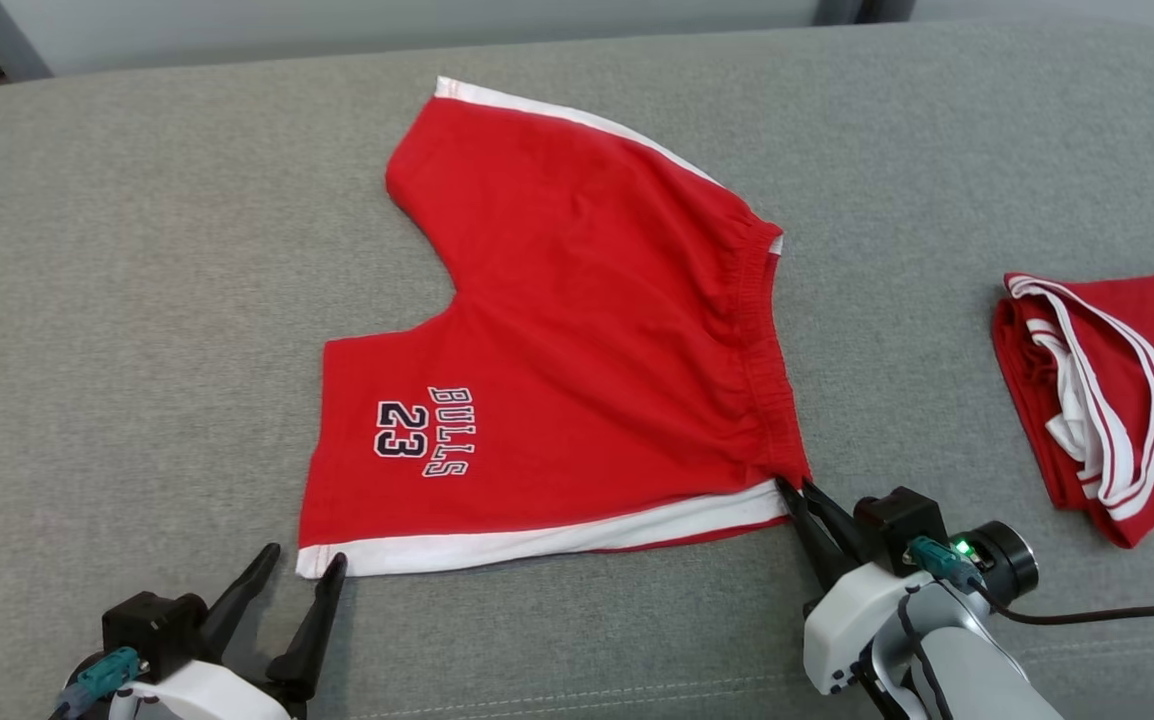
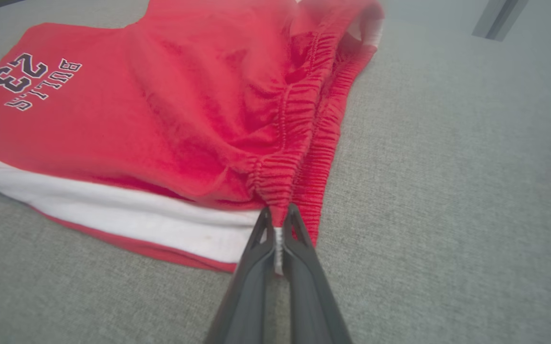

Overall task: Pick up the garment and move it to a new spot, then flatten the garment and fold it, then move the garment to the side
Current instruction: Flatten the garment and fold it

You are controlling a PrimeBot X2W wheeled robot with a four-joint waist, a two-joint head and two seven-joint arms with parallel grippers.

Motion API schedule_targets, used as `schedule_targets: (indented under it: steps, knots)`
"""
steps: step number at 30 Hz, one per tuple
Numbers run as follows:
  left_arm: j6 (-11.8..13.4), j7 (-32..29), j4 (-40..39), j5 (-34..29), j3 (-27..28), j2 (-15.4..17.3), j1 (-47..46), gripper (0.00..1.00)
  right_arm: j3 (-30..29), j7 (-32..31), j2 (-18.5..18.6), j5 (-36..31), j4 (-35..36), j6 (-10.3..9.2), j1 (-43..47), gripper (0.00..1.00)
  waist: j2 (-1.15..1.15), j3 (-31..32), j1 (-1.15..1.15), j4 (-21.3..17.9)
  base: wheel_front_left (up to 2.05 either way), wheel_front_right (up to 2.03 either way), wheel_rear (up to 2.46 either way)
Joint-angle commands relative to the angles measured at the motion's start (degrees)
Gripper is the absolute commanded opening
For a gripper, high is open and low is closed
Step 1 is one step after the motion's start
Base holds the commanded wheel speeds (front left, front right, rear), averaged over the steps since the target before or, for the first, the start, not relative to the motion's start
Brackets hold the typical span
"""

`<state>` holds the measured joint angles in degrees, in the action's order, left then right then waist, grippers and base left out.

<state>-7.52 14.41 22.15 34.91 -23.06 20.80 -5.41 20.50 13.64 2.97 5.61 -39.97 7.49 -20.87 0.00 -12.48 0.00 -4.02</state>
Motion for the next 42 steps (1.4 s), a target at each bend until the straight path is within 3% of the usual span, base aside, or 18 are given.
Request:
schedule_targets:
  steps: [1,4,5,6,7,9,17,31,42]
  knots:
    - [0.0,0.6,-0.3,0.8,1.6,2.0,-2.8,1.0,1.6,0.1,-0.1,0.5,1.9,0.0,-1.1,0.0,0.0,-1.4,0.0,-1.4,0.0,0.0,0.0]
    - [0.0,0.6,0.4,1.8,1.0,2.9,-3.3,1.0,2.4,0.0,-0.1,0.8,3.1,0.0,-1.4,0.0,0.0,-2.4,0.0,-2.2,0.0,0.0,0.0]
    - [0.0,0.6,0.6,1.8,0.9,3.1,-3.5,0.92,2.5,0.0,-0.1,0.9,3.5,0.0,-1.4,0.0,0.0,-2.7,0.0,-2.4,0.0,0.0,0.0]
    - [0.0,0.6,0.9,2.0,0.7,3.2,-3.5,0.72,2.7,-0.1,-0.1,0.9,3.8,0.0,-1.4,0.0,0.0,-2.8,0.0,-2.5,0.0,0.0,0.0]
    - [0.0,0.6,1.2,2.1,0.5,3.2,-3.6,0.38,2.8,-0.2,-0.1,0.9,4.0,0.0,-1.4,0.0,0.0,-2.9,0.0,-2.6,0.0,0.0,0.0]
    - [0.0,0.6,1.6,2.3,0.3,3.3,-3.6,0.0,2.9,-0.3,-0.1,1.0,4.4,0.0,-1.5,0.0,0.0,-3.1,0.0,-2.8,0.0,0.0,0.0]
    - [0.0,0.6,2.0,2.3,1.3,3.0,-3.4,0.0,2.2,-0.3,-0.1,1.8,3.8,0.0,-1.1,0.0,0.0,-0.8,0.0,-2.1,0.0,0.0,0.0]
    - [0.0,0.6,9.6,-1.1,3.1,-3.2,3.1,0.0,3.5,0.5,-0.1,6.8,-4.2,0.0,4.4,0.0,0.0,11.6,0.0,0.2,0.0,0.0,0.0]
    - [0.0,0.6,13.4,-3.7,4.0,-5.9,5.9,0.0,6.7,0.9,1.4,11.5,-5.4,0.0,9.0,0.0,0.0,14.4,0.0,1.8,0.0,0.0,0.0]
